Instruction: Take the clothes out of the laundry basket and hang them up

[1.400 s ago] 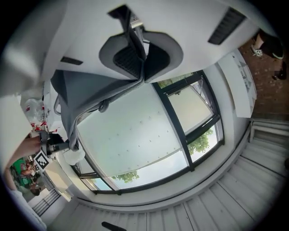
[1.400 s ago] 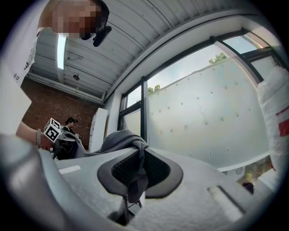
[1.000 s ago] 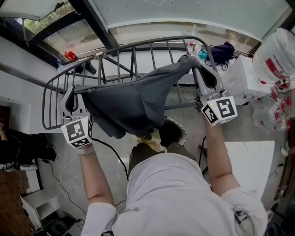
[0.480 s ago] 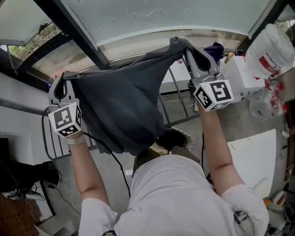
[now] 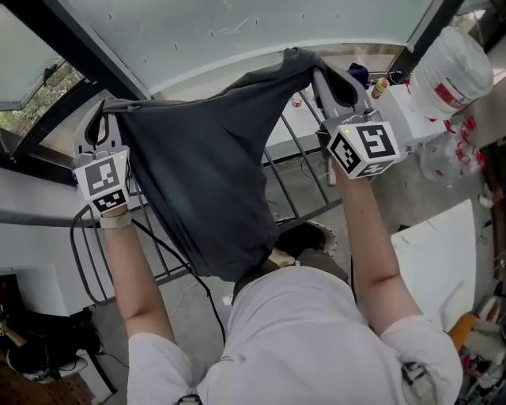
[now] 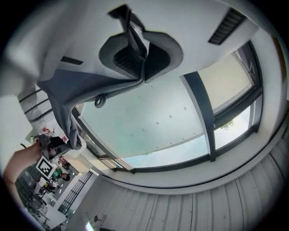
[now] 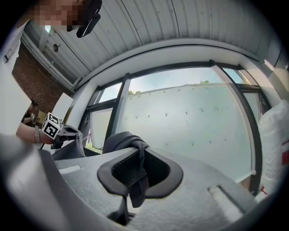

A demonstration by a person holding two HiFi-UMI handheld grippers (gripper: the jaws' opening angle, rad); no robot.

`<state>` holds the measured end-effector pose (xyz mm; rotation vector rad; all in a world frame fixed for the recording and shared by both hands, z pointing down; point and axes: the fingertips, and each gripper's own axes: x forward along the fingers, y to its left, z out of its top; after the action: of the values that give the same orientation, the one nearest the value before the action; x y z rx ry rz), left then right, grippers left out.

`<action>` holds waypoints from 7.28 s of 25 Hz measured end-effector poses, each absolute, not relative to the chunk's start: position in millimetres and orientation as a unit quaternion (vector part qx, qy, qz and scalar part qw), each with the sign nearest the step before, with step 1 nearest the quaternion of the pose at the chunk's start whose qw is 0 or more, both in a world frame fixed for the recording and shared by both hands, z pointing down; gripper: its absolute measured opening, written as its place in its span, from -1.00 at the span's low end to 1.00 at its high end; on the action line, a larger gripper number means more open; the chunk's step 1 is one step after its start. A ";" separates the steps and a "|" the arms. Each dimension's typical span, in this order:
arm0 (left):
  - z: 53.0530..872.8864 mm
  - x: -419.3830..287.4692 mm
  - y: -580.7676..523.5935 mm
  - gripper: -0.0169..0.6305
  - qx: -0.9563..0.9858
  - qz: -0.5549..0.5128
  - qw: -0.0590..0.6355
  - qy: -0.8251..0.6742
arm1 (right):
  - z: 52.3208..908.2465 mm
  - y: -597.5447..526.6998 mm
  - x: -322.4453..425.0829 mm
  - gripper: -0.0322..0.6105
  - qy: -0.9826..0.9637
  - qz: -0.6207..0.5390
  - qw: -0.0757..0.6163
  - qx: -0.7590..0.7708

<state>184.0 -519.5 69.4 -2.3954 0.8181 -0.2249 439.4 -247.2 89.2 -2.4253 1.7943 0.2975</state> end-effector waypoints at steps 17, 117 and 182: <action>281.0 209.5 -585.1 -0.91 -0.926 -0.217 0.202 0.233 | 285.5 -270.3 416.2 -0.81 0.545 -0.114 -0.084 -0.827; 634.6 -325.7 -21.9 -0.01 -0.787 -0.488 -0.241 0.290 | 928.8 114.4 -22.0 -0.06 0.613 -0.498 -0.459 -0.406; 538.2 -150.4 -30.8 -0.01 -0.941 -0.313 -0.125 0.032 | 137.3 2.0 -9.3 -0.79 0.716 0.053 0.014 -0.696</action>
<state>-150.4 -30.8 538.2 -3.2171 0.1110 -1.0687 -9.3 2.0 137.3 -2.1669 2.2298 0.1655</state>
